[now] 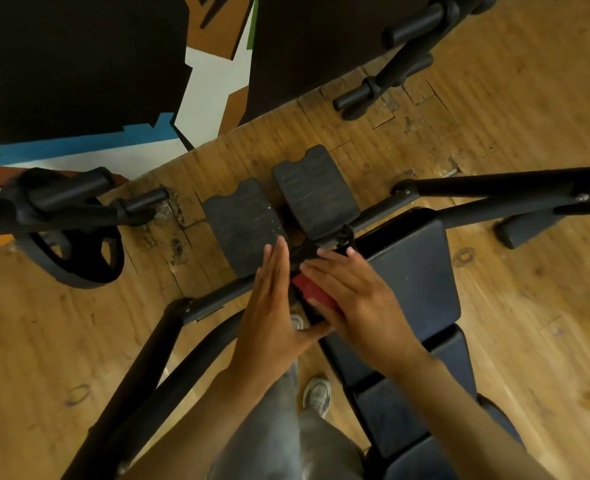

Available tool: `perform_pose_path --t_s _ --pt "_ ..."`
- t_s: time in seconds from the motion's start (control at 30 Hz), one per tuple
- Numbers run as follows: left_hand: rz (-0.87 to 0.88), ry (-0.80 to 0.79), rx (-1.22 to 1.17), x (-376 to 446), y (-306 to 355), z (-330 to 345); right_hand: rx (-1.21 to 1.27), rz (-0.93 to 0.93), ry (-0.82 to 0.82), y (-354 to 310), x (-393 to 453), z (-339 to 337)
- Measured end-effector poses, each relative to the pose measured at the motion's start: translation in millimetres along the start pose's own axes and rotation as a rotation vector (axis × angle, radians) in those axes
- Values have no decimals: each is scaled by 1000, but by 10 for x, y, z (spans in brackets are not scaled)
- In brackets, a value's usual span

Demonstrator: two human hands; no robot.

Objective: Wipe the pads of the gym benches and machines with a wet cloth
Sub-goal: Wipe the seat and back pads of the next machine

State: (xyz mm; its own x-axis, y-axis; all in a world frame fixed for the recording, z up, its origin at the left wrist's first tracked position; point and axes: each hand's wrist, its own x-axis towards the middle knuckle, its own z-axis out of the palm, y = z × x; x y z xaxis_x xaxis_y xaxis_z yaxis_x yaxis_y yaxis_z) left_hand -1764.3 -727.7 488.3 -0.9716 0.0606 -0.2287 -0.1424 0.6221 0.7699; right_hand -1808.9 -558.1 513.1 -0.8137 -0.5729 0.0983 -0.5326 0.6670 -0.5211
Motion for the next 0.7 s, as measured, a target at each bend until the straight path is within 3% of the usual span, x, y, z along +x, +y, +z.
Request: perform_pose_path --t_s 0.07,0.2,0.27,0.33,0.43,0.53,0.6,0.63,0.7 --pt "-5 5 -15 11 9 -19 -46 30 42 231 22 -141" --pt "61 -28 24 82 107 -28 -45 334 222 520 6 -344" --pt "73 -42 20 118 160 -3 -26 321 185 234 19 -140" --pt "65 -34 -17 127 173 31 0 194 118 -48 -21 71" --pt "31 -12 -28 118 174 63 -50 88 138 109 -43 22" --pt "41 -27 2 144 235 74 -11 343 398 547 -40 -116" --pt "36 -49 2 155 278 83 64 512 514 468 26 -45" --pt "24 -64 -21 165 285 94 96 513 502 346 33 28" --pt "4 -84 -65 166 279 92 119 322 363 148 -39 146"
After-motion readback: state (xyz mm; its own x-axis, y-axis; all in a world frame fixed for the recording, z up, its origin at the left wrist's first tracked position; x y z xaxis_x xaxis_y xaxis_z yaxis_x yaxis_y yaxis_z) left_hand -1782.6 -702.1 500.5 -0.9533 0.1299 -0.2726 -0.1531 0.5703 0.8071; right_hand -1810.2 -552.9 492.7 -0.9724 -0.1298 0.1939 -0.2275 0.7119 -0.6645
